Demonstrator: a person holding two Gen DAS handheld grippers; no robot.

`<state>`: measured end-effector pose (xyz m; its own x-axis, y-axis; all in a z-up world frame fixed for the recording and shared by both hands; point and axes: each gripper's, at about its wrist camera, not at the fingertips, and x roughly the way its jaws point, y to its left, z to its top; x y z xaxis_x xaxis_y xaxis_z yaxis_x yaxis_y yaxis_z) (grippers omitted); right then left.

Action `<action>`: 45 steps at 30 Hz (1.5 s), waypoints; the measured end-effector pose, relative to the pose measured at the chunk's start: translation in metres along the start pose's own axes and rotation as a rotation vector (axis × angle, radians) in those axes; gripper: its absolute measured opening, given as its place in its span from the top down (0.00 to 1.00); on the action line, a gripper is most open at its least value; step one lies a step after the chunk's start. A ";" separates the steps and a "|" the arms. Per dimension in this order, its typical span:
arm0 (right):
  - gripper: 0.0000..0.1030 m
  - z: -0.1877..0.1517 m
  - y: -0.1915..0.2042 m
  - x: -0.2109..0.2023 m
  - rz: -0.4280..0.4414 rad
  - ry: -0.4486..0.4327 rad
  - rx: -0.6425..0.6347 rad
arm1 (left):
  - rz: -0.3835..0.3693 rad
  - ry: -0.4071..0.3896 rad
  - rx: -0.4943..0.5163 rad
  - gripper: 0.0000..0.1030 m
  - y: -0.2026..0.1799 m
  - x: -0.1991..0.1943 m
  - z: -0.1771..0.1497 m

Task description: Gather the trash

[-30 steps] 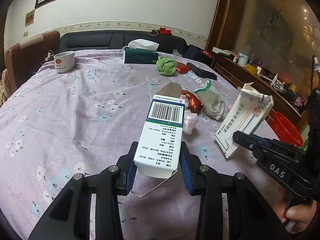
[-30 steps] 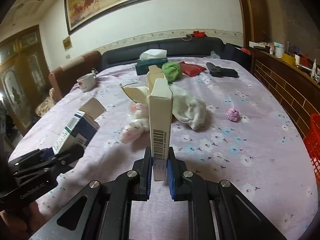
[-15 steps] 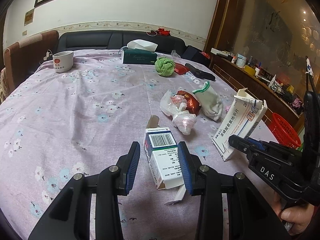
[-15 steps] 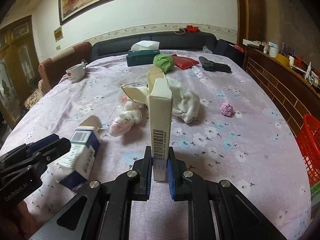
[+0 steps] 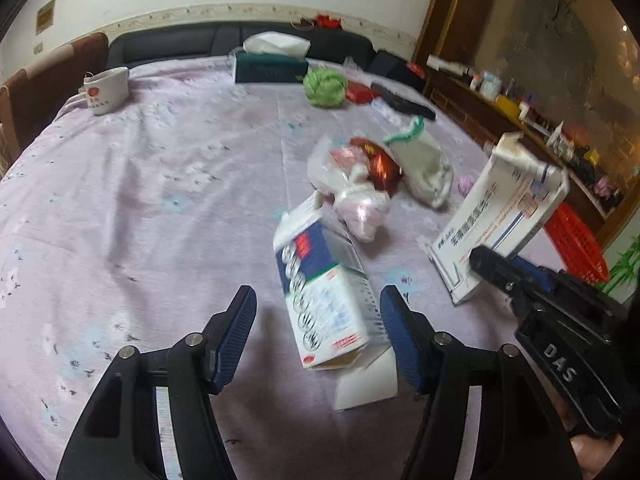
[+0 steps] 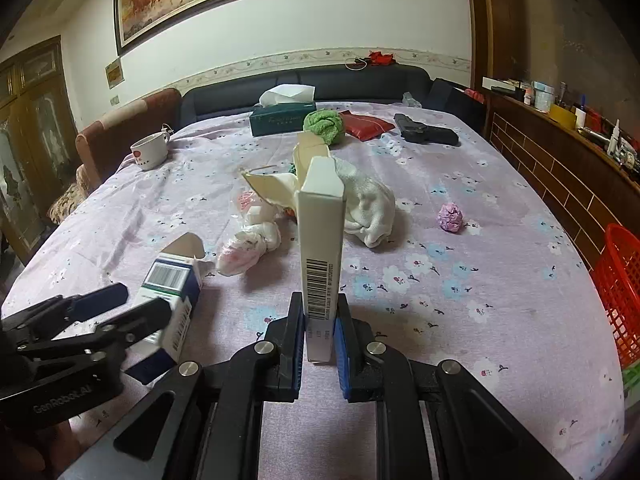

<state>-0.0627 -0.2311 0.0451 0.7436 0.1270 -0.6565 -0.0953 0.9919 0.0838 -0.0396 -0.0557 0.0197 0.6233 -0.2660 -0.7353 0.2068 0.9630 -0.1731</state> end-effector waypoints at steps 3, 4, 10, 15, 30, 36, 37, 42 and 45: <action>0.86 0.000 0.002 -0.001 -0.001 -0.009 -0.006 | 0.025 -0.010 0.023 0.66 -0.005 0.002 0.000; 0.86 0.000 0.002 -0.001 -0.002 -0.012 -0.008 | 0.023 0.000 0.023 0.67 -0.005 0.003 0.000; 0.86 0.000 0.002 -0.001 0.004 -0.016 -0.009 | -0.008 -0.034 -0.016 0.68 0.002 -0.004 0.000; 0.86 -0.001 0.002 -0.003 0.002 -0.024 -0.007 | -0.039 -0.108 -0.054 0.68 0.009 -0.017 -0.002; 0.86 -0.001 0.005 -0.001 -0.015 -0.006 -0.014 | -0.052 -0.114 -0.051 0.68 0.007 -0.018 -0.002; 0.86 0.000 0.006 0.000 -0.021 -0.003 -0.020 | -0.053 -0.115 -0.051 0.68 0.006 -0.018 -0.002; 0.86 0.000 0.006 0.000 -0.021 -0.003 -0.021 | -0.055 -0.115 -0.051 0.68 0.006 -0.018 -0.002; 0.86 0.000 0.006 0.000 -0.023 0.000 -0.021 | -0.055 -0.114 -0.051 0.68 0.006 -0.018 -0.002; 0.86 0.000 0.006 0.000 -0.023 0.000 -0.021 | -0.055 -0.114 -0.051 0.68 0.006 -0.018 -0.002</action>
<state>-0.0634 -0.2247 0.0452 0.7454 0.1037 -0.6585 -0.0921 0.9944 0.0523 -0.0510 -0.0448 0.0300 0.6945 -0.3189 -0.6449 0.2063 0.9470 -0.2462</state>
